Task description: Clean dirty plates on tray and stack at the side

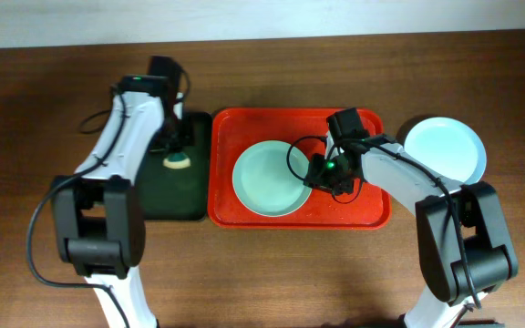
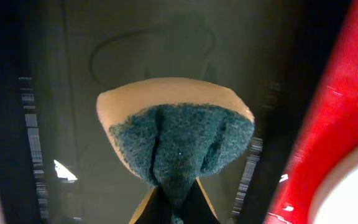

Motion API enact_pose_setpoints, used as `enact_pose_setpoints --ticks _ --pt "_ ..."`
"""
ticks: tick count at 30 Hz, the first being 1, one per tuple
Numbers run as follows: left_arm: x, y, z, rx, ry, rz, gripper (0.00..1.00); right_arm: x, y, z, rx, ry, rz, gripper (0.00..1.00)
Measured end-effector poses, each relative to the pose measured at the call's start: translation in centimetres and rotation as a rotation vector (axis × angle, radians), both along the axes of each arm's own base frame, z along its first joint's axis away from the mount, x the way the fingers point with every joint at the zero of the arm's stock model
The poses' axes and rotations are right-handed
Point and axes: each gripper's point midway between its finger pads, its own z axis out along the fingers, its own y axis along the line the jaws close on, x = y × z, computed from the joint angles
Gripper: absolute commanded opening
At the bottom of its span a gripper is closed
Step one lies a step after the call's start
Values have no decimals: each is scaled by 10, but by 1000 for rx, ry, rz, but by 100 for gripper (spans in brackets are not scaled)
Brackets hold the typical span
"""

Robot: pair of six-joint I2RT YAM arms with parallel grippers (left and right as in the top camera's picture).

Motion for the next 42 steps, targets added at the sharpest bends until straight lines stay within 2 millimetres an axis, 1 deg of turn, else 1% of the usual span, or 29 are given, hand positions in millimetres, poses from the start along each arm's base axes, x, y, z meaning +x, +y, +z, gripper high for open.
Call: enact_pose_setpoints --ticks 3,4,6,10,11,13,15,17,18,21,23,25,26,27,28,29,30,32,33,34,36,38,39,40,42 --pt "5 21 -2 4 -16 36 0 1 -2 -1 -12 -3 -3 34" --pt "6 25 -3 6 -19 44 0 1 -2 -1 -15 -4 -4 34" --pt "3 33 -13 8 -14 55 0 1 -4 -1 -23 -7 -6 34" --pt "-5 35 -36 9 1 53 0 2 -5 -2 -32 -9 -9 34" --pt "-8 35 -42 9 4 52 3 2 -5 -2 -33 -9 -8 34" --pt "-11 35 -49 9 8 51 21 2 -6 -2 -35 -9 -9 34" --pt "-13 35 -51 11 13 42 34 2 -6 -2 -36 -10 -9 34" --pt "-12 35 -51 11 10 43 53 2 -6 -2 -36 -10 -9 34" --pt "-12 35 -51 10 10 48 60 2 -6 -2 -36 -10 -9 38" --pt "-16 35 -51 11 27 45 62 2 -6 -2 -37 -11 -7 41" --pt "-18 36 -47 11 40 46 62 2 -6 -2 -37 -10 -7 42" --pt "-10 36 -34 10 9 48 67 2 -6 -2 -37 -11 -6 42" --pt "-2 38 -20 6 -31 55 72 2 -6 -2 -37 -11 -6 42" --pt "8 41 -1 3 -86 66 95 2 -6 -2 -37 -11 -6 42" --pt "15 44 12 2 -126 78 100 2 -6 -2 -37 -11 -6 42" --pt "28 56 51 -1 -235 106 99 2 -6 -2 -37 -11 -6 42" --pt "34 66 77 -3 -305 139 99 2 -6 -2 -37 -11 -6 42" --pt "35 82 105 -1 -378 183 99 3 -6 -2 -36 -15 -6 42" --pt "34 89 114 0 -400 200 99 3 -6 -3 -35 -19 -6 41" --pt "32 98 122 4 -419 223 100 4 -6 -3 -34 -21 -6 41" --pt "29 110 126 9 -429 254 99 5 -5 -3 -33 -28 -5 41" --pt "28 114 124 9 -422 266 99 6 -3 -4 -34 -35 0 23" --pt "29 114 124 8 -421 267 99 7 -1 -5 -35 -40 2 16" --pt "29 113 124 7 -421 267 99 7 1 -6 -40 -45 13 4" --pt "29 113 124 7 -421 266 99 6 4 -9 -53 -48 21 4"
